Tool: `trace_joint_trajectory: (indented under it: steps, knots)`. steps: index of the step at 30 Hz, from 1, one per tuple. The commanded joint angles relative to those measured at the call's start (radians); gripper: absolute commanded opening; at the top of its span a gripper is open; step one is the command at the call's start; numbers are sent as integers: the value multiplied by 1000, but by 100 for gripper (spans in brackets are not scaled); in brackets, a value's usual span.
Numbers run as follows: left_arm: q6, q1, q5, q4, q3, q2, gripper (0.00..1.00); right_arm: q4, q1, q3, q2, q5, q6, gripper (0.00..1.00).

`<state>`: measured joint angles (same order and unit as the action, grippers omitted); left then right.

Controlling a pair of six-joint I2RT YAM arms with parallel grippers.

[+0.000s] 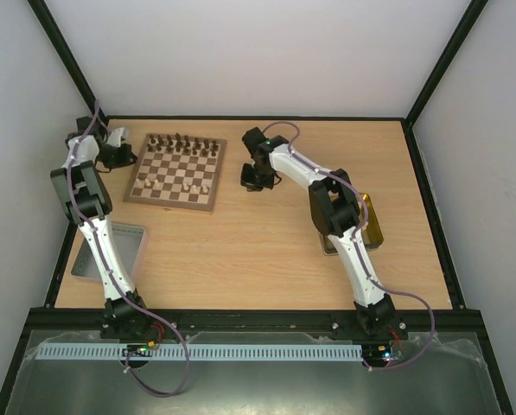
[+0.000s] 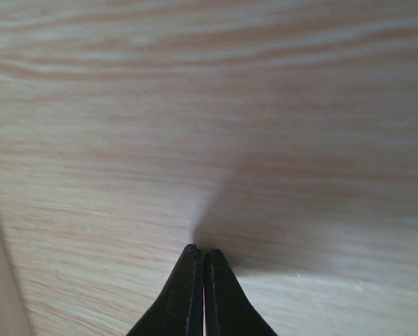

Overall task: Set up the chess pieces on the board
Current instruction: Move the chessboard to the center of the board.

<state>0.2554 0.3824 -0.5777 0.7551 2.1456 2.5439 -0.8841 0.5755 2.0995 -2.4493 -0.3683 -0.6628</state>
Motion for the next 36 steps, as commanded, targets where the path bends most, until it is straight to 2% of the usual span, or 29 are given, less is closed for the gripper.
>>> trace_joint_trajectory:
  steps: [1,19,27,32,36]
  knots:
    - [69,-71,31,179,-112,-2,2,-41,-6,98,-65,-13,-17,2]
    - [147,-187,38,174,-295,-108,2,17,-104,116,-113,5,-53,2]
    - [180,-237,51,175,-353,-156,2,28,-111,165,-158,-21,-64,2]
    - [205,-268,53,180,-394,-189,2,28,-105,135,-143,-34,-63,2]
    - [229,-298,52,186,-442,-220,2,54,-84,33,-83,-32,-56,2]
